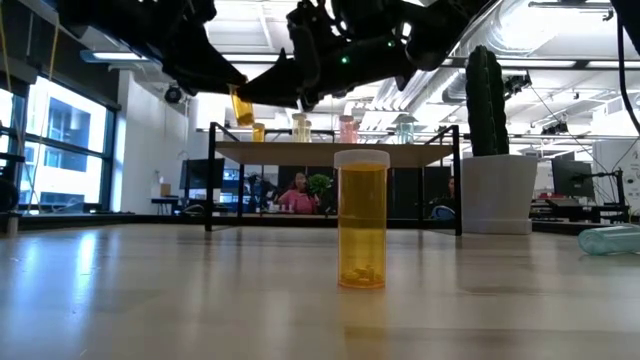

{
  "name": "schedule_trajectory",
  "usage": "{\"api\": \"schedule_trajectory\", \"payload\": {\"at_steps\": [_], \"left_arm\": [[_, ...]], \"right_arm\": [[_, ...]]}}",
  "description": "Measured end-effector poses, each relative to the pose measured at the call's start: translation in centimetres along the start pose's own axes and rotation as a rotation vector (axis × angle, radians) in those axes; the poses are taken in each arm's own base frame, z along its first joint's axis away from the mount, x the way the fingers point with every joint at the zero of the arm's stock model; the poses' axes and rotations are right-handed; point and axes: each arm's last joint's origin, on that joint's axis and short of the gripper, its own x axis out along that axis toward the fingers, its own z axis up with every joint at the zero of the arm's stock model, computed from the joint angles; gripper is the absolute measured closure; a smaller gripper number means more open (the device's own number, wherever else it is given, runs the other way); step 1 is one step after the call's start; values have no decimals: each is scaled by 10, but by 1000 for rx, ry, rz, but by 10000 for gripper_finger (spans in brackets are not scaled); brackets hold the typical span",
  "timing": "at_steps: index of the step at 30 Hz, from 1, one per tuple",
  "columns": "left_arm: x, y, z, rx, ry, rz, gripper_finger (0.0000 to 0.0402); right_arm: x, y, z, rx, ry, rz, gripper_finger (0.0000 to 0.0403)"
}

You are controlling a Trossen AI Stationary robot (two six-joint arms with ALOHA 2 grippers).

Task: Pick and place medicine bottles onto shelf by color
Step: Put the left orange pill bottle on the shelf aligned with the other orange pill bottle

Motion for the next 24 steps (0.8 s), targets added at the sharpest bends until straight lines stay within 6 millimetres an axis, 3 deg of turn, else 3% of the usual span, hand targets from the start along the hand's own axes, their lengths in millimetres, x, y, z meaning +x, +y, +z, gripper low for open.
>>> {"api": "schedule_trajectory", "payload": {"at_steps": [6, 18, 24], "left_arm": [[0, 0, 0, -8, 0, -6, 211], [0, 0, 0, -5, 0, -13, 278], [0, -1, 0, -5, 1, -24, 287]], "right_arm": [[0, 0, 0, 0, -2, 0, 327], [0, -1, 0, 0, -5, -5, 327], [0, -1, 0, -2, 0, -15, 327]]}}
